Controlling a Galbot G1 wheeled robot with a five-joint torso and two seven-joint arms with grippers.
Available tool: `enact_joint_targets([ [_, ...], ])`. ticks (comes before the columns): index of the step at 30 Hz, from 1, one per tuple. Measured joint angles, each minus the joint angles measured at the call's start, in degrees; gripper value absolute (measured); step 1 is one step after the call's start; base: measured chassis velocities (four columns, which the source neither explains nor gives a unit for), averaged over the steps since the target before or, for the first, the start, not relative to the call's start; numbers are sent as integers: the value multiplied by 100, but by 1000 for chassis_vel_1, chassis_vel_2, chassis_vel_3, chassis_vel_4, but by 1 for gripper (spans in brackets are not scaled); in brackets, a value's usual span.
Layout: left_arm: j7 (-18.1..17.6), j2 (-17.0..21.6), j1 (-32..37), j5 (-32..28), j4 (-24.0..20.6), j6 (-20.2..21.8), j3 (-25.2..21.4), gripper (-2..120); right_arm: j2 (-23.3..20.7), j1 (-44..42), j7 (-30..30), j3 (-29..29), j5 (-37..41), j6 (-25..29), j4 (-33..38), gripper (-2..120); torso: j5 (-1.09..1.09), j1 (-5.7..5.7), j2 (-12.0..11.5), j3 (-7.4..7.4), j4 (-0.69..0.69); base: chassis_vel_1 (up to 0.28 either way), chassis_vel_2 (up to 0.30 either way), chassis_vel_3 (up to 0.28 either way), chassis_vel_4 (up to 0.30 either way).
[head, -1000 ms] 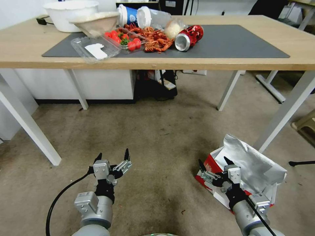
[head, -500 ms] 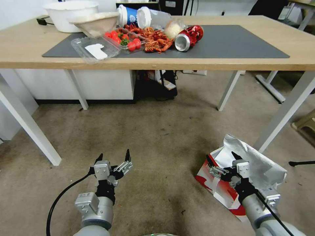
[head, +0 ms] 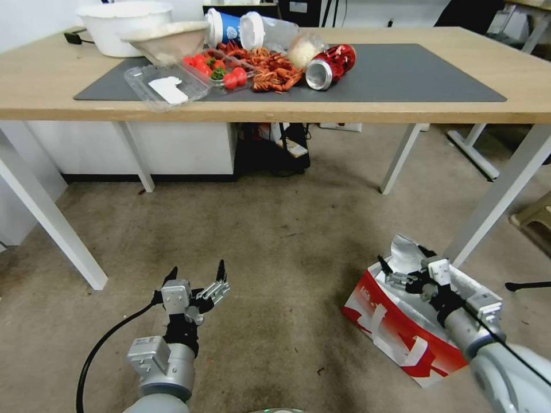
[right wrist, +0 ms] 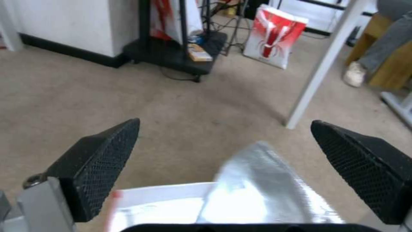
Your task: Pick up the food delivery bag from the floor and place it on the table.
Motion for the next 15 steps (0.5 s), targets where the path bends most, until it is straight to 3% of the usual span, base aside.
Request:
enact_joint_targets([
  [15,79,69,-15,-53,48,-32,5,100,-820,755,-901,-80,14,1313,-1737,100,1,0,2,0,2,0,0,0,0],
])
